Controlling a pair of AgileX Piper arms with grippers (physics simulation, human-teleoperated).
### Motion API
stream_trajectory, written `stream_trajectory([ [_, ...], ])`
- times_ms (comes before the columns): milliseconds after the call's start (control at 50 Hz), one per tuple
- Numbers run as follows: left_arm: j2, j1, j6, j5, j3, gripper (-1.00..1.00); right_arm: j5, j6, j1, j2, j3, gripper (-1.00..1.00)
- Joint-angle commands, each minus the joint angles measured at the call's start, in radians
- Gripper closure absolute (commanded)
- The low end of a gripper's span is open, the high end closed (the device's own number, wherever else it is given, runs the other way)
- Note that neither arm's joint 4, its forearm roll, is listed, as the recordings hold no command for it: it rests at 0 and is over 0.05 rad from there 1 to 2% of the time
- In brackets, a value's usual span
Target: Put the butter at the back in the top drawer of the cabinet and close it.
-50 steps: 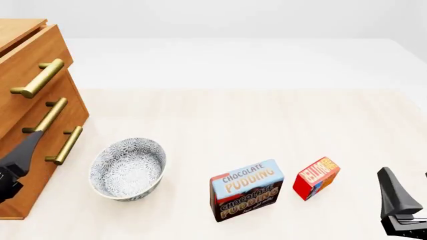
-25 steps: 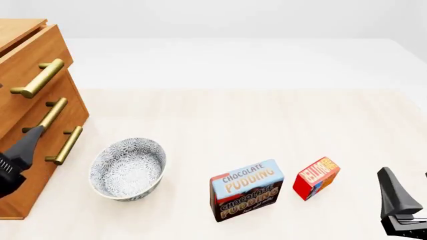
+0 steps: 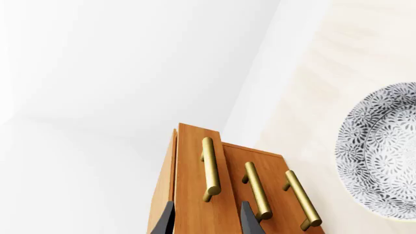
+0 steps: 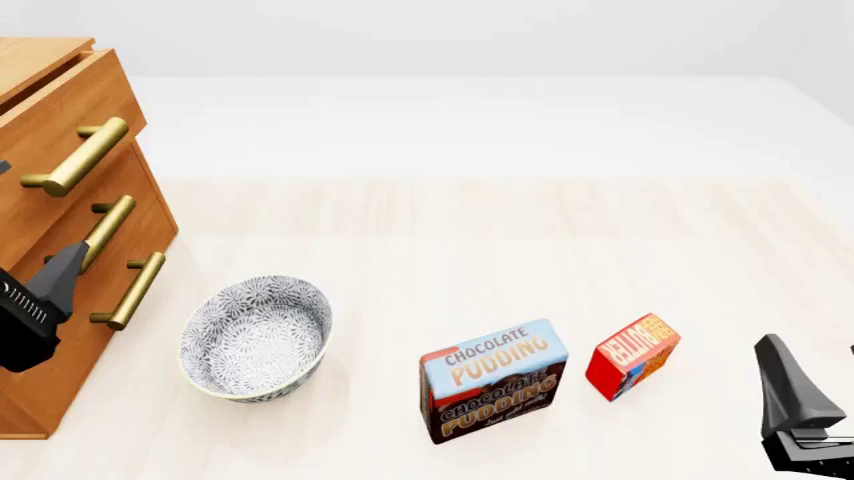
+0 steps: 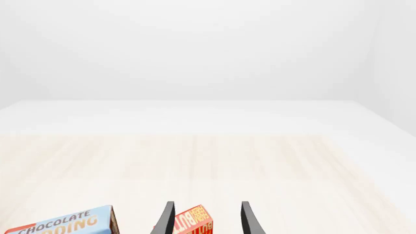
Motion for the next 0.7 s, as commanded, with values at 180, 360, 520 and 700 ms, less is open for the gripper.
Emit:
stream_trajectory([
  [180, 0.026, 0.034, 0.009, -0.034, 0.012, -1.0, 0.0, 0.0, 0.0, 0.0, 0.0, -1.0],
  [360, 0.048, 0.038, 0.014, -0.054, 0.013, -1.0, 0.0, 0.0, 0.0, 0.0, 0.0, -1.0],
  [520, 0.065, 0.039, 0.016, -0.066, 0.01, -1.0, 0.0, 0.0, 0.0, 0.0, 0.0, -1.0],
  [700, 0.094, 0.039, 0.017, -0.08, 0.005, -1.0, 0.0, 0.0, 0.0, 0.0, 0.0, -1.0],
])
